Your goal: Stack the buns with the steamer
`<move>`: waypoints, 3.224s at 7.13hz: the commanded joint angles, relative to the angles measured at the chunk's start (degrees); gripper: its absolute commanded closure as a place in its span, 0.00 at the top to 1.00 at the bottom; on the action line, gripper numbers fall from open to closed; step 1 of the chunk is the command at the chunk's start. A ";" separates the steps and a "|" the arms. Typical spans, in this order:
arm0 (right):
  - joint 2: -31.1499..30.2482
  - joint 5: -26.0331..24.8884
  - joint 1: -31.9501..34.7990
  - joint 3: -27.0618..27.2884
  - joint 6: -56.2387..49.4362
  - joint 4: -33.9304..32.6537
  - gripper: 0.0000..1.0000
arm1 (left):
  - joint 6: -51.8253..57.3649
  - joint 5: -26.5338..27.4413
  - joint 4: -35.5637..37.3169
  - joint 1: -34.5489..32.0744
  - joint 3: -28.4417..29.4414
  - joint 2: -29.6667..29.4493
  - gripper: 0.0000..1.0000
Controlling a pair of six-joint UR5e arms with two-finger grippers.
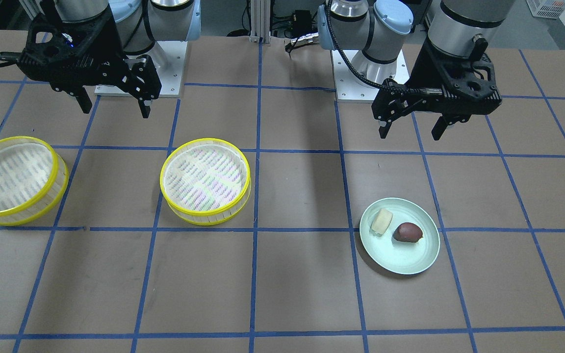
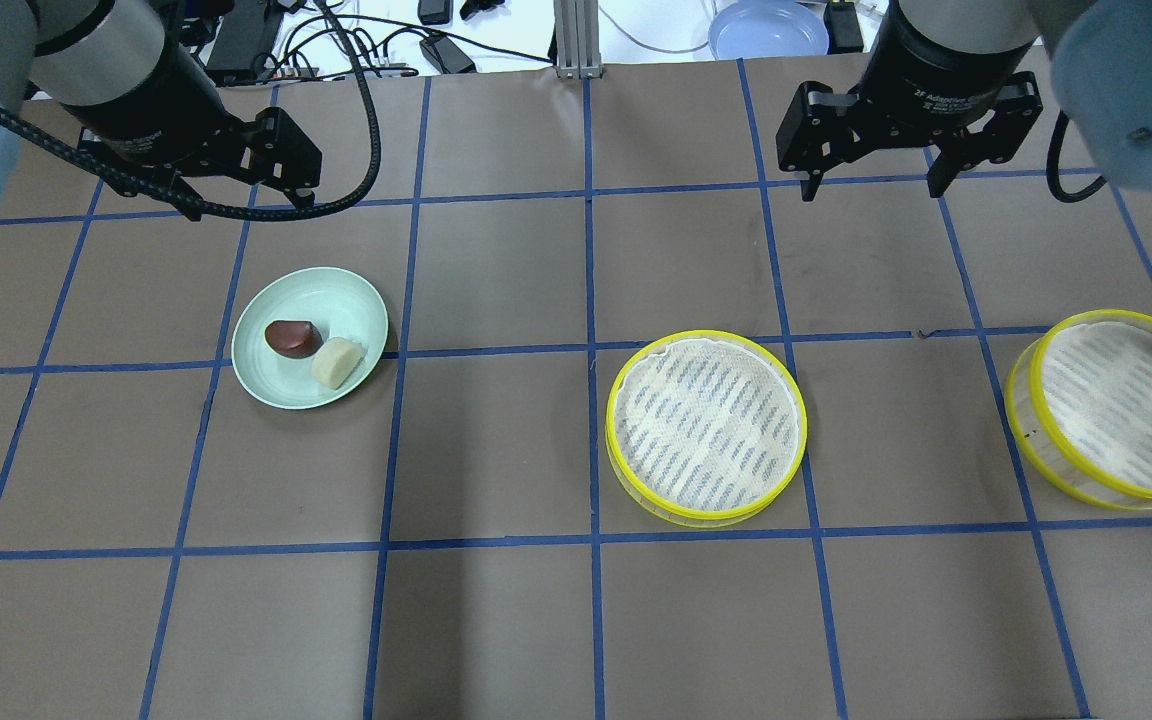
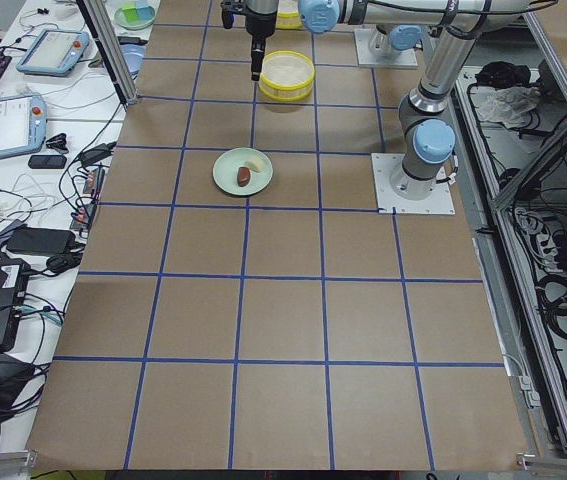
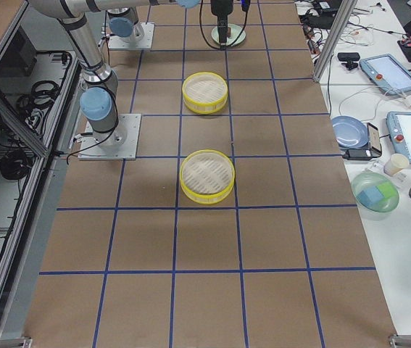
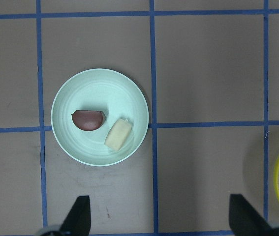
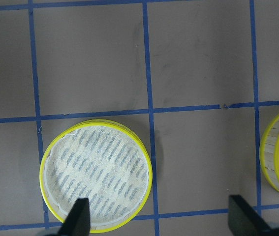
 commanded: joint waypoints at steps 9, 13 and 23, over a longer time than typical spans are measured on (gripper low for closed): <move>0.18 -3.69 -16.57 4.61 -23.15 1.23 1.00 | 14.03 0.13 11.07 2.79 -10.16 -12.82 1.00; 1.32 -3.43 -32.88 6.44 -36.78 -1.57 0.98 | 23.28 0.57 12.48 4.11 -11.74 -20.21 0.77; 23.82 -2.64 -52.03 16.22 -61.26 -29.18 0.06 | 25.23 -1.10 15.30 5.34 -11.13 -27.26 0.02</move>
